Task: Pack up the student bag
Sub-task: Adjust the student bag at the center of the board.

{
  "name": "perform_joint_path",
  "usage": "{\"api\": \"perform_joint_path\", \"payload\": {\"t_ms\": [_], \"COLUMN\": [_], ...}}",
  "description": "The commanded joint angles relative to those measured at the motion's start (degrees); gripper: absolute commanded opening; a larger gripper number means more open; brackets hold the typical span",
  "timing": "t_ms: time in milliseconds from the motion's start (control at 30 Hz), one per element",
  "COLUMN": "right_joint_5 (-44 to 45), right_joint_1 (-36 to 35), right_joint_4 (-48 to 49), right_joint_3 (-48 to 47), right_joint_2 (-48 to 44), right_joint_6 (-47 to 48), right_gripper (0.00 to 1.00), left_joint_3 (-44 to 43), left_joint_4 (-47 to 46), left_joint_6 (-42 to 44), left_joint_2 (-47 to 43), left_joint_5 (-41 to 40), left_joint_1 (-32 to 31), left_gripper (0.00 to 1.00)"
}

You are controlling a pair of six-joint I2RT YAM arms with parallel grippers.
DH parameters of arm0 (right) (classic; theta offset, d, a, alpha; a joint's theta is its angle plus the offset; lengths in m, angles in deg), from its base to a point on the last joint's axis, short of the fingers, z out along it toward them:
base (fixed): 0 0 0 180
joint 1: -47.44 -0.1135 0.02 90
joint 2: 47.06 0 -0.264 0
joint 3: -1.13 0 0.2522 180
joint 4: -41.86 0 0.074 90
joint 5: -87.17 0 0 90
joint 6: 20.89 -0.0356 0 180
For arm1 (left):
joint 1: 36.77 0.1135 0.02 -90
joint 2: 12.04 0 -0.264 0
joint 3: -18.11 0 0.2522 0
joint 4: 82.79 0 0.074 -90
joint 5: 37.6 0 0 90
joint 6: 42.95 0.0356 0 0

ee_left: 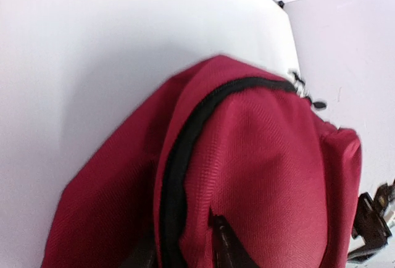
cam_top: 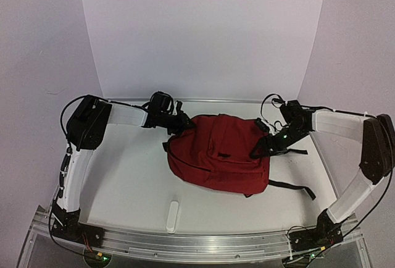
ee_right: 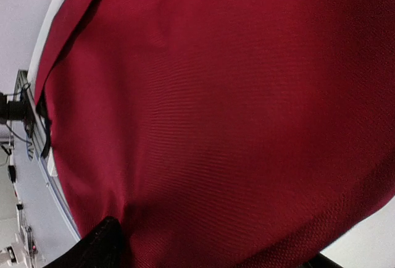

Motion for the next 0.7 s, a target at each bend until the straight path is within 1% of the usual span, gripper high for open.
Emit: {"api": "perform_joint_path", "payload": {"t_ms": [0,67,133,233,333,467,567,600,667], "right_joint_5": [2.01,8.54,12.79,13.68,12.50,9.30,6.90,6.64,6.26], "right_joint_1": [-4.50,-4.56,-4.52,-4.60,-6.25,-9.88,-12.65,-13.54,-15.57], "right_joint_4": [-5.79,-7.16,-8.60,-9.10,-10.52,-12.17,-13.48,-13.65,-13.87], "right_joint_3": [-0.27,-2.84,-6.63,-10.66,-14.60,-18.48,-20.85,-21.56,-22.71], "right_joint_2": [-6.70,-7.91,-8.62,-9.09,-7.63,-4.56,-1.49,-0.49,1.43], "right_joint_6": [5.25,7.87,11.13,12.62,13.48,13.08,12.60,12.13,11.06], "right_gripper": [0.78,0.78,0.78,0.79,0.79,0.75,0.69,0.67,0.61], "left_joint_3": [-3.93,-1.63,2.45,12.26,19.58,28.42,32.23,32.84,34.54], "left_joint_4": [1.79,4.07,4.21,2.71,2.71,-1.09,-4.52,-5.55,-10.00], "left_joint_6": [2.80,4.74,5.56,6.67,9.11,12.75,13.59,12.98,8.92], "left_joint_2": [-1.74,-5.48,-9.94,-19.03,-26.16,-33.94,-36.38,-36.49,-35.80], "left_joint_5": [0.29,-1.30,-2.11,-5.27,-8.33,-8.92,-7.96,-7.31,-4.64], "left_joint_1": [2.99,3.03,2.90,2.00,-0.05,-4.33,-7.81,-8.65,-9.47], "left_gripper": [0.40,0.49,0.54,0.63,0.68,0.70,0.69,0.68,0.65]}}
